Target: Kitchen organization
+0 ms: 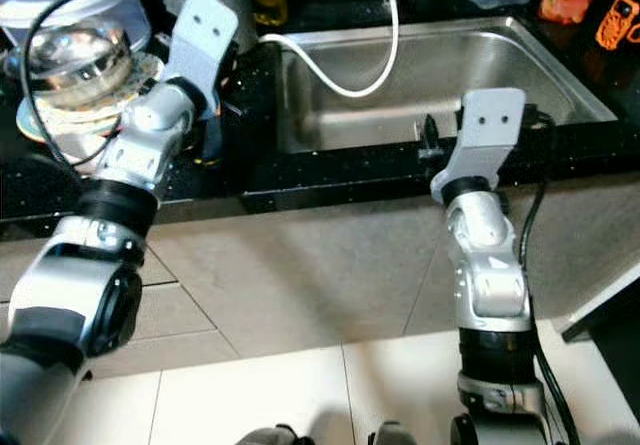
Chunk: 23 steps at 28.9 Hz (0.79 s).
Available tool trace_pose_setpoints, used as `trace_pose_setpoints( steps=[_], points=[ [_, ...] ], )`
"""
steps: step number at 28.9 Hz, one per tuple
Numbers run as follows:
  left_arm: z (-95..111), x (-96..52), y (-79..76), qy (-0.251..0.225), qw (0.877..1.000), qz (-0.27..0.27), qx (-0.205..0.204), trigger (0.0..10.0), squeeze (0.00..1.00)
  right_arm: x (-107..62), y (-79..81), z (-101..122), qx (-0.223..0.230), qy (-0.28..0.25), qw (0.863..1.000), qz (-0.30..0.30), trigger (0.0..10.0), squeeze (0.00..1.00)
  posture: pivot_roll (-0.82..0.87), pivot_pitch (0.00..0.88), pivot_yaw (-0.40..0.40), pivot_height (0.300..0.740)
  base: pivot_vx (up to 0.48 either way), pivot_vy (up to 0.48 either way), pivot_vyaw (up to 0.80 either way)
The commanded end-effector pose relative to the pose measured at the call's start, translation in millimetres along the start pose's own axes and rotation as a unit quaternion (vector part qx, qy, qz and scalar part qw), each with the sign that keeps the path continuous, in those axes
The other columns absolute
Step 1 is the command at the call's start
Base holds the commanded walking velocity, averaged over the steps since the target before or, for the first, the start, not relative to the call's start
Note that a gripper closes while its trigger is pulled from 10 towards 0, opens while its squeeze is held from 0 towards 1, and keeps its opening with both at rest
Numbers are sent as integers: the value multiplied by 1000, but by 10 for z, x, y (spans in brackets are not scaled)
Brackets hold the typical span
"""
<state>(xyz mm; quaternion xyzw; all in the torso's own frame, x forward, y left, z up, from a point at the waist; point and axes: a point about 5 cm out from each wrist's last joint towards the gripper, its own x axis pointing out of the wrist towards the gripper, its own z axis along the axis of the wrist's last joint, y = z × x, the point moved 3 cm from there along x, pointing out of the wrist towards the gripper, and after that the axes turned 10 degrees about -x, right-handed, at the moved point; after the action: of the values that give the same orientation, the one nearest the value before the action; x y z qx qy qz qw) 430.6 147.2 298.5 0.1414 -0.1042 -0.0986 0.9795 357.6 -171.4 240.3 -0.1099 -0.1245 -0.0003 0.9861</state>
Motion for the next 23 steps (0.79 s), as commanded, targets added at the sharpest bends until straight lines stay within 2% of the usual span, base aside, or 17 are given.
trace_pose_setpoints(
  steps=[1, 3, 4, 5, 7, 8, 9, 10, 11, 12, 16, 18, 21, 22, 23],
  points=[
    [-50, -104, 165, 25, 999, 30, -25, 10000, 0, 39, 20, 18, 3, -10, 1000, 7, 10000, 0, 88, 0, 3, 740, 0, 0, 0],
    [-123, -180, 278, 44, 996, 56, -56, 10000, 0, 60, 35, 15, 3, -11, 1000, 13, 10000, 0, 100, 0, -4, 740, 0, 0, 0],
    [-146, -195, 312, 49, 995, 63, -62, 10000, 0, 63, 37, 14, 3, -11, 1000, 14, 10000, 0, 100, 0, -4, 740, 0, 0, 0],
    [-221, -225, 410, 62, 992, 89, -62, 10000, 0, 72, 45, 8, 3, -11, 1000, 16, 10000, 0, 109, 0, -13, 740, 0, 0, 0],
    [-221, -225, 410, 62, 992, 89, -62, 10000, 0, 72, 45, 8, 3, -11, 1000, 16, 10000, 0, 109, 0, -13, 740, 0, 0, 0],
    [-286, -250, 479, 74, 988, 111, -72, 10000, 0, 80, 55, 2, 3, -11, 1000, 18, 10000, 0, 111, 0, -17, 740, 0, 0, 0],
    [-286, -250, 479, 74, 988, 111, -72, 10000, 0, 80, 55, 2, 3, -11, 1000, 18, 10000, 0, 111, 0, -17, 740, 0, 0, 0],
    [-357, -283, 560, 88, 983, 137, -87, 10000, 525, 90, 72, -6, 4, -11, 1000, 22, 10000, 0, 113, 0, -21, 740, 0, 0, 0],
    [-419, -317, 648, 101, 976, 164, -97, 10000, 620, 97, 90, -10, 4, -11, 1000, 26, 10000, 0, 114, 0, -23, 740, 0, 0, 0],
    [-456, -362, 714, 111, 971, 185, -101, 10000, 1000, 102, 102, -13, 4, -12, 1000, 29, 10000, 0, 114, 0, -23, 740, 0, 0, 0],
    [-479, -416, 772, 119, 968, 198, -99, 10000, 1000, 104, 109, -17, 3, -12, 999, 31, 10000, 0, 114, 0, -23, 740, 0, 0, 0],
    [-545, -513, 804, 147, 963, 201, -102, 10000, 1000, 111, 98, -37, 2, -12, 999, 31, 10000, 0, 114, 0, -25, 740, 0, 0, 0],
    [-589, -554, 823, 163, 961, 198, -100, 10000, 1000, 112, 94, -45, 2, -12, 999, 31, 10000, 0, 114, 0, -25, 740, 0, 0, 0],
    [-629, -581, 837, 180, 964, 178, -83, 10000, 1000, 114, 91, -49, 2, -12, 999, 31, 10000, 0, 121, 0, -26, 740, 0, 0, 0],
    [-655, -603, 880, 193, 968, 151, -55, 10000, 498, 115, 91, -54, 2, -12, 999, 31, 10000, 0, 127, 0, -28, 740, 0, 0, 0]
  ],
)
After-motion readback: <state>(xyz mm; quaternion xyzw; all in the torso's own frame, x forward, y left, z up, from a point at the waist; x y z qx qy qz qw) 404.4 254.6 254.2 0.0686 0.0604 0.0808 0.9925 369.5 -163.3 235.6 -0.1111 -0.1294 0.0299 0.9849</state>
